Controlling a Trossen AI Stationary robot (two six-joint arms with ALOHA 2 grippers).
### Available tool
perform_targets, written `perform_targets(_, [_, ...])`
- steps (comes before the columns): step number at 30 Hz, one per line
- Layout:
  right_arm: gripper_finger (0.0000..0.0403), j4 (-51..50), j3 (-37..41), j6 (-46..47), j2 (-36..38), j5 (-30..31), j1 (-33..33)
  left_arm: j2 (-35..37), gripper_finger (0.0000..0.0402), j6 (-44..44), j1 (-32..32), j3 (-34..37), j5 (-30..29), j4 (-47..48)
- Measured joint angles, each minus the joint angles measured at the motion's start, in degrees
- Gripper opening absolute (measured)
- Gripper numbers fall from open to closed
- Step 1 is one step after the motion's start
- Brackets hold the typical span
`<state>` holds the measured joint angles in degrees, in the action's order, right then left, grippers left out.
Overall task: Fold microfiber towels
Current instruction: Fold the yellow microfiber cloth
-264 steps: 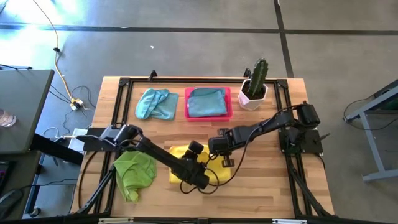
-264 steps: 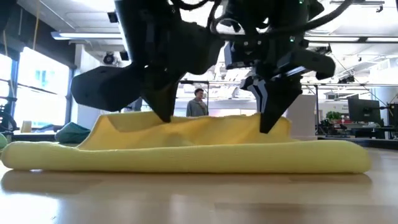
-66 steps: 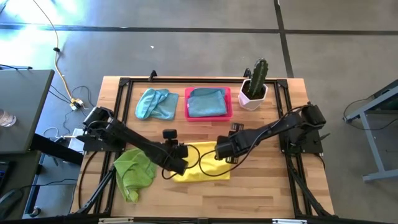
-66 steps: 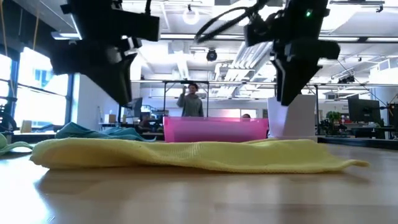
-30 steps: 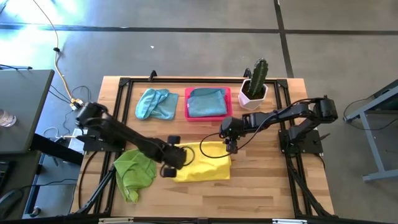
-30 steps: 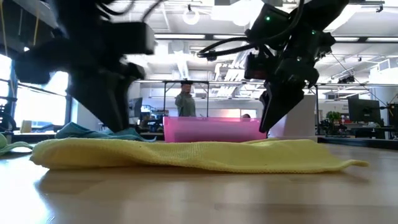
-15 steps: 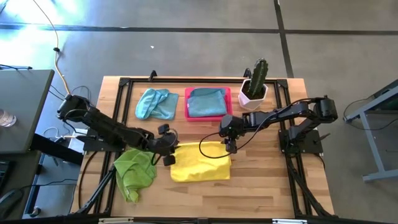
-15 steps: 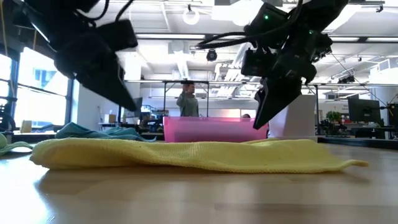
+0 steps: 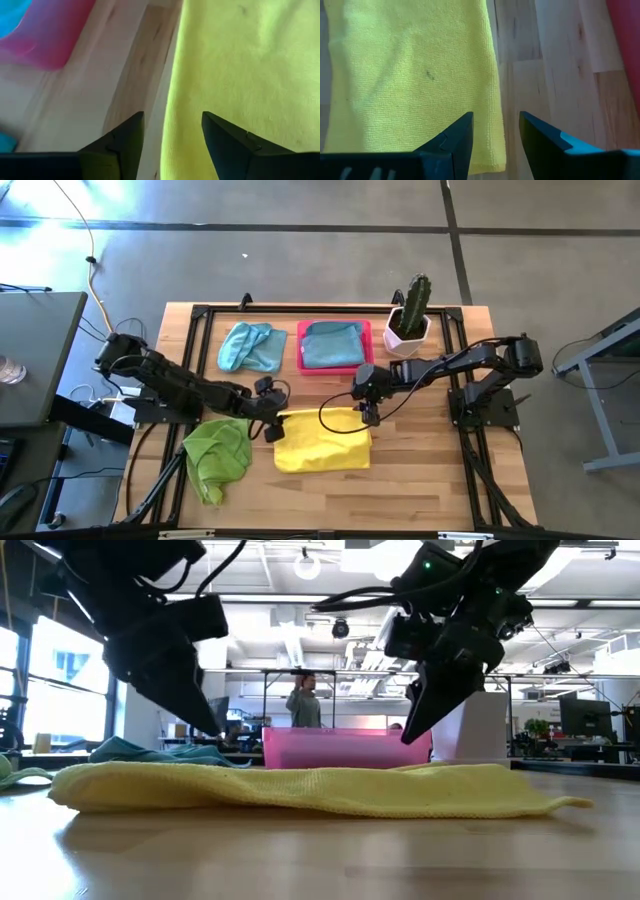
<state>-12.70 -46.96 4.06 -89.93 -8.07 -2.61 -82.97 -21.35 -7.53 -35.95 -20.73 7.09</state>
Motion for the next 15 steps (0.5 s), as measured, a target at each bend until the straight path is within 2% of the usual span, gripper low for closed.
perform_targets(5, [0.0150,1.7,0.0,4.1,-2.0,1.2,0.0,-4.7,0.0190,2.7,0.0,0.0,-0.2,-1.6])
perform_targets(11, [0.0150,2.7,0.0,2.6,-5.7,1.0,0.0,-10.7,0.0189,5.9,0.0,-0.2,2.7,-5.0])
perform_targets(15, [0.0150,2.5,0.0,1.6,-6.9,-2.4,0.0,-12.6,0.0189,4.0,0.0,-0.5,4.5,-5.6])
